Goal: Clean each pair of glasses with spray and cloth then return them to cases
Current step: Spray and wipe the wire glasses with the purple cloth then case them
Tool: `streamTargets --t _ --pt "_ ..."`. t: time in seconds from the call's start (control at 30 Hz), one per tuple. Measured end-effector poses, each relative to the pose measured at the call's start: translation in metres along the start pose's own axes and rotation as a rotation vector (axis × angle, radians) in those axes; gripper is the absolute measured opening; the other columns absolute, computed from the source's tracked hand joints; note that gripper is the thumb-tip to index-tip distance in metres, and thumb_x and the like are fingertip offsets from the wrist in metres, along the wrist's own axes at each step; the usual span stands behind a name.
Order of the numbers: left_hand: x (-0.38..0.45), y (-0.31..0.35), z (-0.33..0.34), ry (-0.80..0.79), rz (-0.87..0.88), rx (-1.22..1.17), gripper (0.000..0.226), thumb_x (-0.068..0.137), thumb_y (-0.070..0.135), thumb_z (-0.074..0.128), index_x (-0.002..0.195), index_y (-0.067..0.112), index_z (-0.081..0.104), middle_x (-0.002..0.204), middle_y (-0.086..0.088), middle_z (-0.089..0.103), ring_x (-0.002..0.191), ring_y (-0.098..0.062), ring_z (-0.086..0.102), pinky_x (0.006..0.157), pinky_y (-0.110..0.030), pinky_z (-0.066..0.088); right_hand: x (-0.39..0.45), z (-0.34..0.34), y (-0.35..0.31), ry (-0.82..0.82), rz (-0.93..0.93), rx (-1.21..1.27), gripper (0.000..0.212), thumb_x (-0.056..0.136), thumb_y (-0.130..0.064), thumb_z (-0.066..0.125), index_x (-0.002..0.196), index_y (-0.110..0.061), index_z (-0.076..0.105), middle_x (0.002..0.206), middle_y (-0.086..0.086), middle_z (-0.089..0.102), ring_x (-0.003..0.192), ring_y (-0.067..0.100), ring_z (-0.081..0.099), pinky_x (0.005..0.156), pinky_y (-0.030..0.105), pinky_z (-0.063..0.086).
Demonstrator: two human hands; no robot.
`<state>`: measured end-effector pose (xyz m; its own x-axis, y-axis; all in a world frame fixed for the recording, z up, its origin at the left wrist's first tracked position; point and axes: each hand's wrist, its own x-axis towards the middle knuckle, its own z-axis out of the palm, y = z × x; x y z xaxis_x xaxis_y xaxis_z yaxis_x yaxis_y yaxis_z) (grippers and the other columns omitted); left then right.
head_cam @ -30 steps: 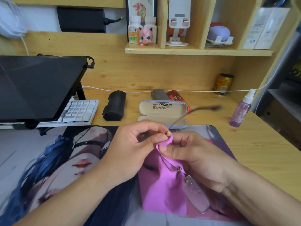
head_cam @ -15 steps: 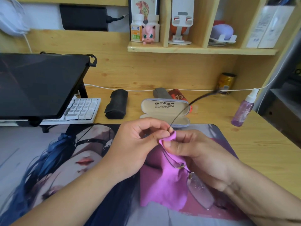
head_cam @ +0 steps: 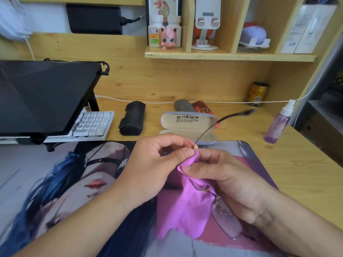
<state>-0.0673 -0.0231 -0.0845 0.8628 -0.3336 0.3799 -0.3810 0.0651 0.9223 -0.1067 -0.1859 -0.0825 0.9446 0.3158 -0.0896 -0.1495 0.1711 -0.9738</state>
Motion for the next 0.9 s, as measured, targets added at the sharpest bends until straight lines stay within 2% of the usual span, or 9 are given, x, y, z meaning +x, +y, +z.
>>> streamTargets --t 0.1,0.23,0.3,0.37,0.47,0.63,0.7,0.8,0.9 --pt "0.003 0.003 -0.007 -0.039 -0.088 -0.091 0.015 0.070 0.017 0.079 0.077 0.029 0.082 0.082 0.001 0.077 0.081 -0.010 0.069 0.076 -0.022 0.054 -0.002 0.004 -0.004 0.009 0.033 -0.044 0.022 0.075 -0.015 0.078 0.093 -0.003 0.073 0.094 0.015 0.047 0.083 0.026 0.036 0.072 0.034 0.031" --pt "0.001 0.002 -0.015 -0.127 -0.079 -0.014 0.013 0.073 0.014 0.078 0.080 0.025 0.082 0.082 -0.002 0.077 0.078 -0.010 0.069 0.076 -0.021 0.053 -0.004 0.000 -0.007 -0.114 0.196 0.003 0.011 0.074 -0.008 0.075 0.084 -0.013 0.075 0.078 0.012 0.061 0.066 0.017 0.056 0.062 0.022 0.046" --pt "-0.001 0.000 -0.012 -0.130 -0.053 0.024 0.011 0.076 0.013 0.075 0.081 0.022 0.081 0.083 0.000 0.077 0.079 -0.010 0.070 0.075 -0.020 0.054 -0.003 -0.002 -0.005 -0.146 0.246 0.070 0.018 0.076 -0.005 0.074 0.094 -0.009 0.073 0.092 0.018 0.062 0.081 0.026 0.060 0.074 0.031 0.049" --pt "-0.001 -0.001 -0.007 -0.122 -0.036 0.024 0.011 0.077 0.014 0.075 0.081 0.023 0.080 0.084 -0.001 0.078 0.081 -0.011 0.071 0.077 -0.021 0.054 -0.002 -0.002 -0.002 -0.134 0.238 0.107 0.025 0.078 -0.005 0.075 0.103 -0.001 0.071 0.102 0.024 0.056 0.095 0.034 0.050 0.087 0.042 0.042" --pt "0.002 -0.002 -0.006 -0.093 -0.057 -0.055 0.012 0.072 0.016 0.079 0.078 0.026 0.081 0.083 0.000 0.078 0.082 -0.010 0.070 0.078 -0.020 0.053 -0.001 -0.002 -0.001 -0.056 0.168 0.146 0.034 0.079 -0.010 0.077 0.103 0.011 0.067 0.110 0.027 0.048 0.102 0.034 0.039 0.090 0.045 0.030" --pt "0.005 -0.011 -0.011 -0.051 -0.118 -0.207 0.015 0.061 0.023 0.084 0.075 0.027 0.082 0.079 0.003 0.076 0.080 -0.009 0.068 0.076 -0.020 0.052 -0.002 0.002 -0.001 0.058 0.091 0.208 0.023 0.078 -0.006 0.072 0.096 0.007 0.075 0.083 0.022 0.068 0.069 0.022 0.066 0.067 0.023 0.055" --pt "0.005 -0.013 -0.012 -0.024 -0.086 -0.178 0.015 0.065 0.022 0.083 0.078 0.029 0.081 0.080 0.006 0.075 0.080 -0.008 0.067 0.078 -0.020 0.053 -0.001 0.001 -0.001 0.061 0.090 0.281 0.023 0.081 -0.006 0.068 0.098 0.008 0.074 0.086 0.021 0.072 0.072 0.022 0.070 0.071 0.026 0.059" --pt "0.003 -0.011 -0.011 -0.020 0.058 -0.031 0.016 0.076 0.020 0.080 0.085 0.033 0.080 0.087 0.010 0.076 0.087 -0.003 0.067 0.083 -0.017 0.052 -0.002 -0.006 -0.006 -0.043 0.100 0.130 0.007 0.087 -0.004 0.070 0.089 -0.002 0.077 0.083 0.016 0.073 0.070 0.021 0.069 0.071 0.030 0.057" --pt "0.002 -0.011 -0.010 -0.044 0.158 0.043 0.012 0.085 0.018 0.074 0.086 0.030 0.078 0.089 0.012 0.074 0.089 -0.003 0.067 0.082 -0.015 0.049 -0.004 -0.014 -0.011 -0.174 0.142 -0.018 0.011 0.083 -0.002 0.070 0.092 -0.005 0.076 0.085 0.013 0.072 0.074 0.021 0.068 0.074 0.033 0.055"
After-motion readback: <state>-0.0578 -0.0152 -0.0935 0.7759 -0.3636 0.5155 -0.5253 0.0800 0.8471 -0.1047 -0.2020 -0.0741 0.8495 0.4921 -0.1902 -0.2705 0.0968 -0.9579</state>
